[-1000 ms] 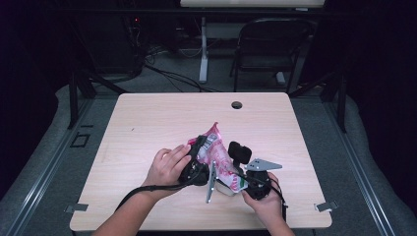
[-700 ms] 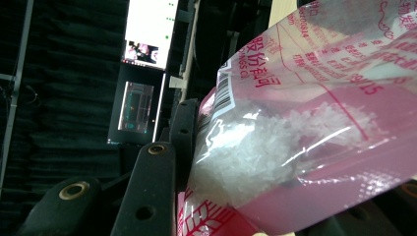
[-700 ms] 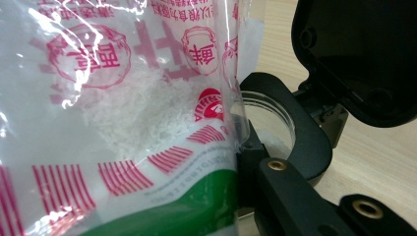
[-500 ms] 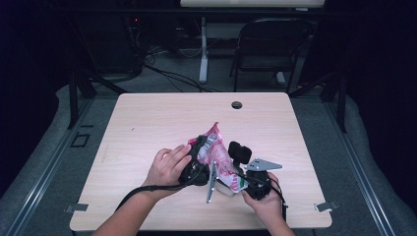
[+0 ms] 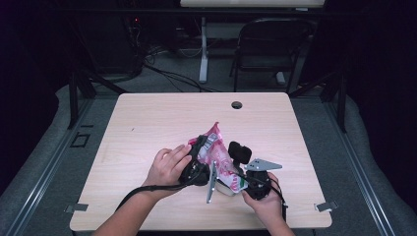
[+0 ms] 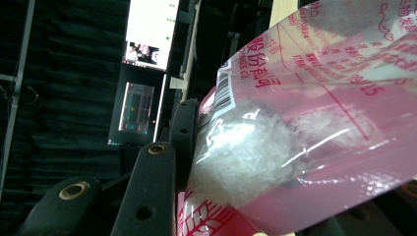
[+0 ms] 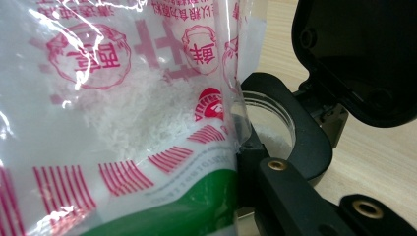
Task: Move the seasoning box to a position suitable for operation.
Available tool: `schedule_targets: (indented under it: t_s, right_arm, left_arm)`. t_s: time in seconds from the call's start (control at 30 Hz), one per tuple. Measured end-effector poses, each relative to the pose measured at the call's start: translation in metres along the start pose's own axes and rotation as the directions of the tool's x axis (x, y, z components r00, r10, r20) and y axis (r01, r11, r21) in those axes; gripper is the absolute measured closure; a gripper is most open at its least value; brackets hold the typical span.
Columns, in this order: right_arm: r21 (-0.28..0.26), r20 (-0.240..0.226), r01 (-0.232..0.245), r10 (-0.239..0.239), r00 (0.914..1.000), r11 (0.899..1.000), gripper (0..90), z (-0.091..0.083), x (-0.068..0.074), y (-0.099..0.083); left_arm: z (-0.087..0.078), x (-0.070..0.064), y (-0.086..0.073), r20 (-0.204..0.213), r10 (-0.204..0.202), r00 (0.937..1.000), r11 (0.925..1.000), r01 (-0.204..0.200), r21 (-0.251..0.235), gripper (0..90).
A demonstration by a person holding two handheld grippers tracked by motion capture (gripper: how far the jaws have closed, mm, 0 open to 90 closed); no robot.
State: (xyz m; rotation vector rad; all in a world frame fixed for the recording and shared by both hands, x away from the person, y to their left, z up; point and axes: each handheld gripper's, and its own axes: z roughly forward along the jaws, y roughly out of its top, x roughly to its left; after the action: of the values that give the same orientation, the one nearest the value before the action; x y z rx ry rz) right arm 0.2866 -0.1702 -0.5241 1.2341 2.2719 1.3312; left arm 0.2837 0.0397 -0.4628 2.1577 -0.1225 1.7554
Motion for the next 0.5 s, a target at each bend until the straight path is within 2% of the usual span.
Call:
schedule_targets:
  t_s: [0.5]
  right_arm:
    - [-0.001, 0.000, 0.000, 0.000, 1.0000, 1.000, 89.0, 0.0000, -0.0002, -0.0001]
  left_arm:
    - [0.0002, -0.0004, 0.0001, 0.003, -0.006, 1.0000, 1.0000, 0.006, -0.002, 67.1]
